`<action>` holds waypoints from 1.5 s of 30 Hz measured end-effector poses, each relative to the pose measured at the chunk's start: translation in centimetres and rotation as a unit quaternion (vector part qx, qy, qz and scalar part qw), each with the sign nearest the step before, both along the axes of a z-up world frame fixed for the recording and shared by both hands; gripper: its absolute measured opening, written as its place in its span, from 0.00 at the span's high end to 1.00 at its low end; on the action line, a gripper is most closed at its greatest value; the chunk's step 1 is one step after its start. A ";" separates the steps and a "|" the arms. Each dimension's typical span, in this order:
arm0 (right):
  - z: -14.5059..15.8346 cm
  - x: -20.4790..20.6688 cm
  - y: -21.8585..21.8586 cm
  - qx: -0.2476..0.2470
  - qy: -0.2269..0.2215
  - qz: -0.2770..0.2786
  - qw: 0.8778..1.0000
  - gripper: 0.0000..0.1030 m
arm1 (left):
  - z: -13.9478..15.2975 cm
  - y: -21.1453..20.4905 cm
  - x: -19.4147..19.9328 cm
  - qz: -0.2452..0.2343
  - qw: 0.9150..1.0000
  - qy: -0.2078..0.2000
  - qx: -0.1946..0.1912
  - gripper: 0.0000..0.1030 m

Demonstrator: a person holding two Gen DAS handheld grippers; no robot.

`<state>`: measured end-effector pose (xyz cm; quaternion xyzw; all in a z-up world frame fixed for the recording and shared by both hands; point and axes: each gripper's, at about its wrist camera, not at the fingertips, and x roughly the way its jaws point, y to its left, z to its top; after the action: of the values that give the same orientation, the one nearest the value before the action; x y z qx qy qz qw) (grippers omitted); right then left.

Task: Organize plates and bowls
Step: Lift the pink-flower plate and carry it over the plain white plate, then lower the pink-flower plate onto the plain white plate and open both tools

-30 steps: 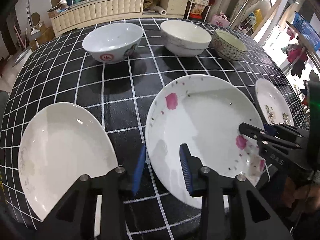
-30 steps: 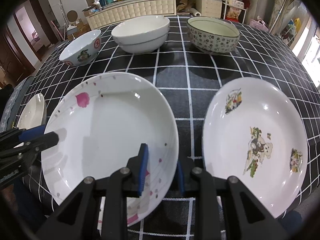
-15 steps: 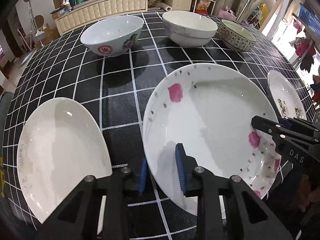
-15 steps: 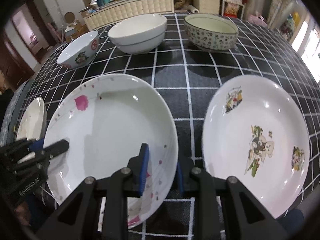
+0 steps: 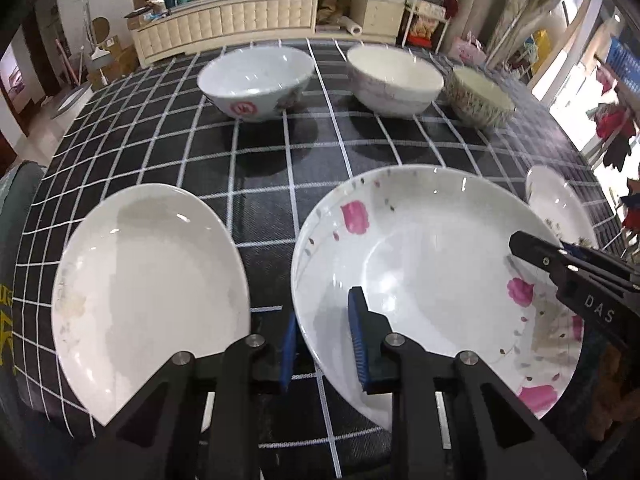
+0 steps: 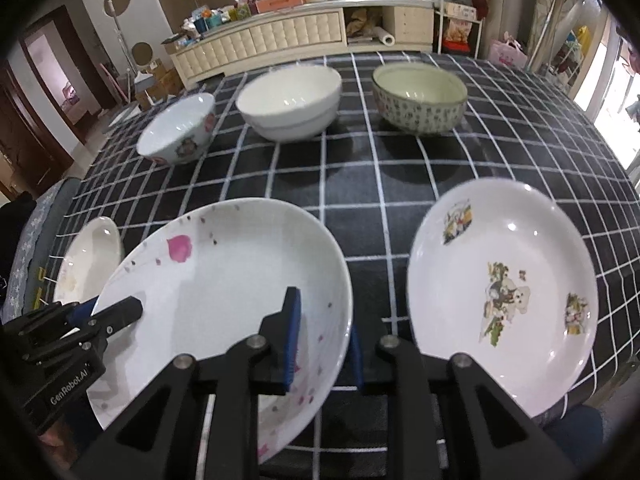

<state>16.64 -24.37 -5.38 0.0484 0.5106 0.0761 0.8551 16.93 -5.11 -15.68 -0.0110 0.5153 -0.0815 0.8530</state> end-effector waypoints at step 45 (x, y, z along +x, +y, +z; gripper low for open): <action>-2.2 0.8 19.0 -0.026 0.027 0.126 0.991 0.75 | -0.1 18.5 -4.6 0.161 0.987 -0.009 0.018 0.80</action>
<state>17.40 -5.40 -7.56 -0.0361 0.5375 0.1686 0.8254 12.38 13.44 -15.76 -0.0783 0.5006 0.0663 0.8596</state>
